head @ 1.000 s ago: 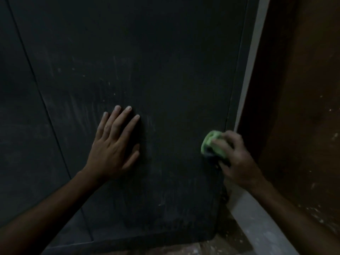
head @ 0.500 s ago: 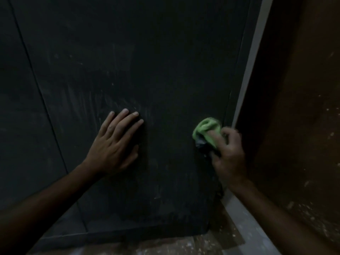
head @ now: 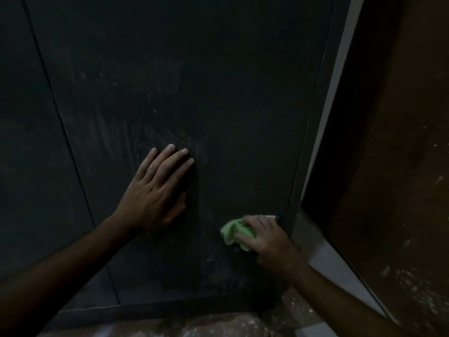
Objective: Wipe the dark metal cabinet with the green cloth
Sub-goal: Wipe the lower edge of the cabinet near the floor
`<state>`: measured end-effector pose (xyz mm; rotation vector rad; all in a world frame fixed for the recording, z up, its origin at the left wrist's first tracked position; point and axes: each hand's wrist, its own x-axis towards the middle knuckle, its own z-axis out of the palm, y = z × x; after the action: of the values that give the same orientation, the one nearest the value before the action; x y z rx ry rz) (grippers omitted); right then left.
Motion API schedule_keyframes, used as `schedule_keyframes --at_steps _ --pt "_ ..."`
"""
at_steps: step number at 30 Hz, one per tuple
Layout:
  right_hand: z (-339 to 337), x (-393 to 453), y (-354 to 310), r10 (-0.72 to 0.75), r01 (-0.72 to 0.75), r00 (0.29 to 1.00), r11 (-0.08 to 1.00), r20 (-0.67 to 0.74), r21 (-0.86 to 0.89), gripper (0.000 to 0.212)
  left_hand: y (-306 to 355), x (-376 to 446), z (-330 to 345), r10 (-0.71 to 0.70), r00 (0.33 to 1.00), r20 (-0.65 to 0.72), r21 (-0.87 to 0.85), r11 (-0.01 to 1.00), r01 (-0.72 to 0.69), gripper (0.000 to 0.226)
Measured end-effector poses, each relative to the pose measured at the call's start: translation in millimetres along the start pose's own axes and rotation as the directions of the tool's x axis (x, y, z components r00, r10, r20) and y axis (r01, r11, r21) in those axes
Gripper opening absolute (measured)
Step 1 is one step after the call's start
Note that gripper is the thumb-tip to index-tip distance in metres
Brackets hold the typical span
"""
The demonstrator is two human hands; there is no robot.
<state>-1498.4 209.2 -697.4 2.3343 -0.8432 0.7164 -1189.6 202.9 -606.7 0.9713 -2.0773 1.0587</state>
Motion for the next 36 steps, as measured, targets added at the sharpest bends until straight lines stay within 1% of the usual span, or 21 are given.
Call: schedule_keyframes --at_steps 2,3,5,6,8,11,13,14,15,17,19,20,22,24,26,27,29,32,33,34,36 --pt "-11 -5 12 -0.026 0.033 0.995 0.997 0.095 -0.074 0.052 -2 -5 -1 0.001 1.000 -0.003 -0.004 1.000 -0.001 0.070" --pt "-15 0 19 0.018 -0.013 0.998 0.996 0.052 -0.089 0.054 -4 -10 -2 -0.001 1.000 -0.001 -0.002 1.000 0.001 0.070" --pt "-23 26 26 0.209 -0.214 0.964 0.977 -0.164 -0.018 0.049 -11 -18 -5 -0.013 1.000 0.008 0.030 0.999 0.013 0.071" --pt "-26 44 23 0.324 -0.322 0.907 0.945 -0.270 0.050 0.043 -14 -20 -7 -0.022 1.000 0.016 0.051 0.998 0.021 0.073" --pt "-22 75 3 0.416 -0.391 0.830 0.909 -0.372 0.145 0.044 -18 -22 -9 -0.035 0.999 0.033 0.077 0.996 0.032 0.077" --pt "2 72 -38 0.125 -0.106 0.971 0.989 -0.204 0.102 0.040 -21 -24 -9 -0.031 0.996 0.084 0.092 0.995 0.023 0.083" --pt "-1 55 -47 -0.084 0.084 0.995 0.996 -0.049 -0.016 0.029 -22 -25 -10 -0.028 0.994 0.101 0.095 0.995 0.018 0.085" --pt "-7 54 -43 -0.104 0.103 0.994 0.994 -0.018 -0.037 0.031 -23 -25 -10 -0.026 0.994 0.103 0.102 0.995 0.015 0.086" --pt "-12 60 -37 -0.075 0.073 0.995 0.997 -0.060 -0.040 0.037 -24 -24 -10 -0.026 0.994 0.104 0.107 0.994 0.015 0.087" --pt "-28 92 -23 0.157 -0.147 0.945 0.988 -0.288 0.053 0.041 -24 -24 -11 -0.037 0.994 0.098 0.097 0.995 0.027 0.090" --pt "-46 134 -11 0.445 -0.401 0.776 0.895 -0.447 0.197 0.047 -22 -22 -12 -0.043 0.995 0.086 0.095 0.995 0.035 0.092" --pt "-49 148 -13 0.500 -0.440 0.729 0.866 -0.467 0.239 0.053 -21 -21 -13 -0.047 0.996 0.076 0.095 0.995 0.039 0.092" --pt "-38 147 -32 0.395 -0.340 0.808 0.918 -0.437 0.202 0.058 -23 -18 -18 -0.059 0.997 0.043 0.083 0.995 0.055 0.087" --pt "-14 117 -58 0.085 -0.074 0.958 0.996 -0.275 0.051 0.044 -30 -13 -25 -0.086 0.996 0.006 0.062 0.994 0.085 0.082" --pt "-13 94 -63 -0.120 0.115 0.991 0.990 -0.053 -0.085 0.036 -39 -11 -32 -0.119 0.993 -0.011 0.050 0.992 0.119 0.082" --pt "-18 98 -56 -0.129 0.125 0.990 0.988 -0.047 -0.092 0.041 -44 -11 -35 -0.136 0.991 -0.019 0.050 0.989 0.136 0.081" --pt "-35 128 -37 0.072 -0.071 0.958 0.997 -0.276 0.011 0.046 -51 -13 -39 -0.156 0.988 -0.022 0.060 0.986 0.157 0.080" --pt "-69 184 -13 0.499 -0.431 0.688 0.865 -0.527 0.256 0.055 -52 -13 -43 -0.164 0.986 -0.011 0.047 0.985 0.164 0.075" --pt "-68 189 -18 0.525 -0.453 0.671 0.849 -0.524 0.270 0.057 -53 -11 -45 -0.169 0.986 -0.012 0.041 0.985 0.169 0.073" --pt "-60 185 -29 0.491 -0.420 0.720 0.871 -0.491 0.255 0.057 -54 -10 -47 -0.173 0.985 -0.020 0.036 0.984 0.174 0.071" --pt "-33 158 -60 0.197 -0.168 0.920 0.979 -0.338 0.112 0.053 -57 -6 -51 -0.192 0.980 -0.050 0.034 0.981 0.194 0.067"
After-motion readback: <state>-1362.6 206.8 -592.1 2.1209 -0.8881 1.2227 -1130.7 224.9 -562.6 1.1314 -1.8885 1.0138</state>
